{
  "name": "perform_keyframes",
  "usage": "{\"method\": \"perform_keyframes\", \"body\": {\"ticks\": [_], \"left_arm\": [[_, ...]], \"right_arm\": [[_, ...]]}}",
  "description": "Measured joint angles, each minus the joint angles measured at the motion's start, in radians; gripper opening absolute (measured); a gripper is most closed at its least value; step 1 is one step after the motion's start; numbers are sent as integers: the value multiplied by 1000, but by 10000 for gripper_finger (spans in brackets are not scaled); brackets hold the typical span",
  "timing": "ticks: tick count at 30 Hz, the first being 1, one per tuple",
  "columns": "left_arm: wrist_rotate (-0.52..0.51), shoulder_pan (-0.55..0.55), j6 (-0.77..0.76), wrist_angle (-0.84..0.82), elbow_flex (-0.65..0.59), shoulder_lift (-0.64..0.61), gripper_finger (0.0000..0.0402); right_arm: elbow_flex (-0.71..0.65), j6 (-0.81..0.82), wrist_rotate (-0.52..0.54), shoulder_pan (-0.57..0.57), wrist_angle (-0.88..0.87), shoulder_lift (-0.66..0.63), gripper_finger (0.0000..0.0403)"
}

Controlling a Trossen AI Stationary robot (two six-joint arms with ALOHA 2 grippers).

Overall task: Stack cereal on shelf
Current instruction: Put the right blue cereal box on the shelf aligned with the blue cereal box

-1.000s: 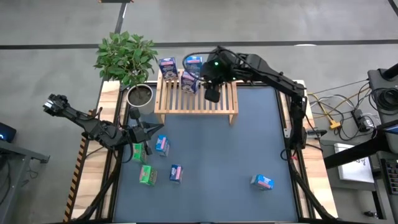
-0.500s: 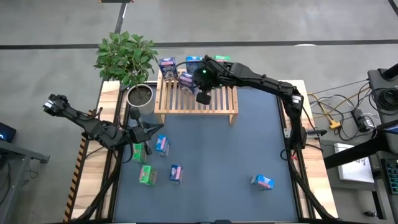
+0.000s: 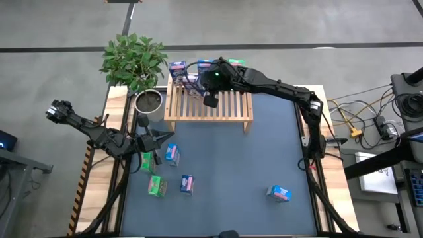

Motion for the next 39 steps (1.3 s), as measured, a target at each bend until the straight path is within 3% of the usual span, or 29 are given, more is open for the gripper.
{"method": "perform_keyframes", "body": {"ticks": [11,18,25,39], "left_arm": [[0,0,0,0,0,0,0],[0,0,0,0,0,0,0],[0,0,0,0,0,0,0],[0,0,0,0,0,0,0]], "right_arm": [[-52,5,16,0,-46,0,9],[-144,-20,18,1,106,1,9],[-157,-72,92,-1,156,1,9],[-180,-121,88,-4,298,23,9]]}}
